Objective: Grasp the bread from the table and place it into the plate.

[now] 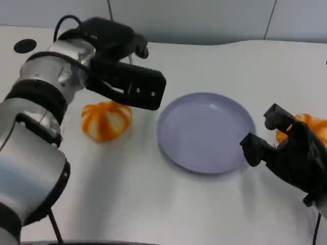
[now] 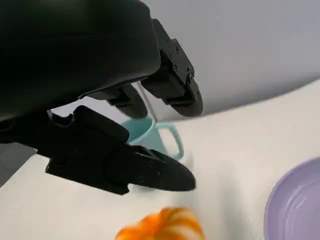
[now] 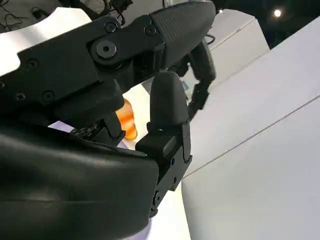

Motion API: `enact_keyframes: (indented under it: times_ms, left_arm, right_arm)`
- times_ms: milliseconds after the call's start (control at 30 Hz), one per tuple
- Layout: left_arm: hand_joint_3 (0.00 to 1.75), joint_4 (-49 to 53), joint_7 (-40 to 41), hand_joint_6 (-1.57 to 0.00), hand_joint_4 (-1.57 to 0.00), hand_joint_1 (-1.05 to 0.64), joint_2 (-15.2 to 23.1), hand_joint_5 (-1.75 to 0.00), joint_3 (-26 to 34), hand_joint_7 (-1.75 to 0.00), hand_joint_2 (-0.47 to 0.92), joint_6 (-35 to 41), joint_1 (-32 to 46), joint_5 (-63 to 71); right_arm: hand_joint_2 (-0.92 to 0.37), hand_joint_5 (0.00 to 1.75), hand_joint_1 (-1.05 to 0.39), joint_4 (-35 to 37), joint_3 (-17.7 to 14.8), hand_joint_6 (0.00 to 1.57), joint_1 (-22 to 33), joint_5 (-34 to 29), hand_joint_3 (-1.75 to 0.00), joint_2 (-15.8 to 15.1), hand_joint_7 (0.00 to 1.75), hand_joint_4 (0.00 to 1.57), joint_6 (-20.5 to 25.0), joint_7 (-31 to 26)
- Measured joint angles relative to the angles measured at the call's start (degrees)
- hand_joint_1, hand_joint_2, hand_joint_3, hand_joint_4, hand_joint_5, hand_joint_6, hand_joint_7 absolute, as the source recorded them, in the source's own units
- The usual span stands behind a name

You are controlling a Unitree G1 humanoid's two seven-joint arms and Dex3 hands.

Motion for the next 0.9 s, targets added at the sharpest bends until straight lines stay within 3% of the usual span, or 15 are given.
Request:
enact_keyframes:
  times_ms: [333, 500, 900]
  left_arm:
    - [0.32, 0.49, -1.56, -0.20, -0.16, -0.91, 0.00, -0.05, -0.58, 0.00, 0.92, 3.26, 2.13, 0.17]
    - [0.06, 0.58, -1.61, -0.18, -0.13, -0.76, 0.00, -0.01, -2.04, 0.00, 0.91, 4.82, 2.27, 1.41]
    - [0.44, 1.41, -5.14, 0.00, 0.00, -1.01, 0.05, 0.00, -1.93, 0.00, 0.92, 10.61, 6.52, 1.86]
  right_arm:
    - [-0.88, 1.75, -0.35, 0.98, -1.11, 0.59, -0.18, 0.11, -0.01, -0.06, 1.75, 0.84, -0.21, 1.50]
    - [-0.88, 1.75, -0.36, 0.99, -1.36, 0.60, -0.18, 0.05, 0.00, -0.05, 1.75, 0.85, -0.25, 1.64]
    - [-0.88, 1.75, -0.35, 0.98, -1.48, 0.61, -0.18, 0.04, 0.00, 0.02, 1.75, 0.86, -0.48, 1.70]
